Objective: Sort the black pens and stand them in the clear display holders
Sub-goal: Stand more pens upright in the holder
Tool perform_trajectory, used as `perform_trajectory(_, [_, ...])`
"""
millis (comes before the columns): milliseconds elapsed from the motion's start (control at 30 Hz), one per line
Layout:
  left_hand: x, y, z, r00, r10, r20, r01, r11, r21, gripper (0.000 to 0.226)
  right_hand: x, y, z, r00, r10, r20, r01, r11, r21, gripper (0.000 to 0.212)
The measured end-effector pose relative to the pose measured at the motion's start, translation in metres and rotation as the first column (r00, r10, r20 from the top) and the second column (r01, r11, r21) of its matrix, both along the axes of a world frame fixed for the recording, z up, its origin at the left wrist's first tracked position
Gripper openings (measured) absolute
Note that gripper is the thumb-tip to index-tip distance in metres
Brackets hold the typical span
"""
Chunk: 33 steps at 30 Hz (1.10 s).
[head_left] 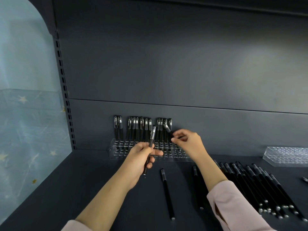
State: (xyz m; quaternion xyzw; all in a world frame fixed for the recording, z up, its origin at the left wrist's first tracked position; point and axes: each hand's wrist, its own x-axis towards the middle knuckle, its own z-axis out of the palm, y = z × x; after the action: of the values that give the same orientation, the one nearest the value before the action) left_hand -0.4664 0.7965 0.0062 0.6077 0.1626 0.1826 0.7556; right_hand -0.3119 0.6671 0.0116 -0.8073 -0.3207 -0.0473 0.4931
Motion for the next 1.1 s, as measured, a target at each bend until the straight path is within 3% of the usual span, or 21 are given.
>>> perform_trajectory(167, [-0.002,0.001,-0.001,1.0,0.011,0.008,-0.011,1.0,-0.006,0.008,0.002,0.011,-0.008,0.981,-0.136,0.139,0.142,0.989,-0.036,0.007])
perform_trajectory(500, [-0.002,0.004,-0.003,1.0,-0.004,0.014,0.004,1.0,0.01,0.009,0.002,0.003,-0.002,0.983,-0.181,0.039,0.175,0.977,0.125,0.007])
perform_trajectory(867, [-0.005,0.001,-0.001,0.998,-0.056,-0.033,0.057,0.997,0.049,0.015,0.006,0.004,-0.01,0.971,-0.219,0.096,0.229,0.967,-0.109,0.009])
perform_trajectory(967, [-0.006,0.0,-0.001,0.997,-0.067,-0.034,0.069,0.996,0.062,0.018,0.002,-0.002,-0.005,0.982,-0.187,0.04,0.189,0.981,-0.052,0.016])
perform_trajectory(1100, [-0.007,0.0,-0.003,0.998,-0.067,-0.014,0.068,0.996,0.057,0.017,-0.01,-0.014,0.012,0.989,-0.147,-0.007,0.146,0.977,0.158,0.01])
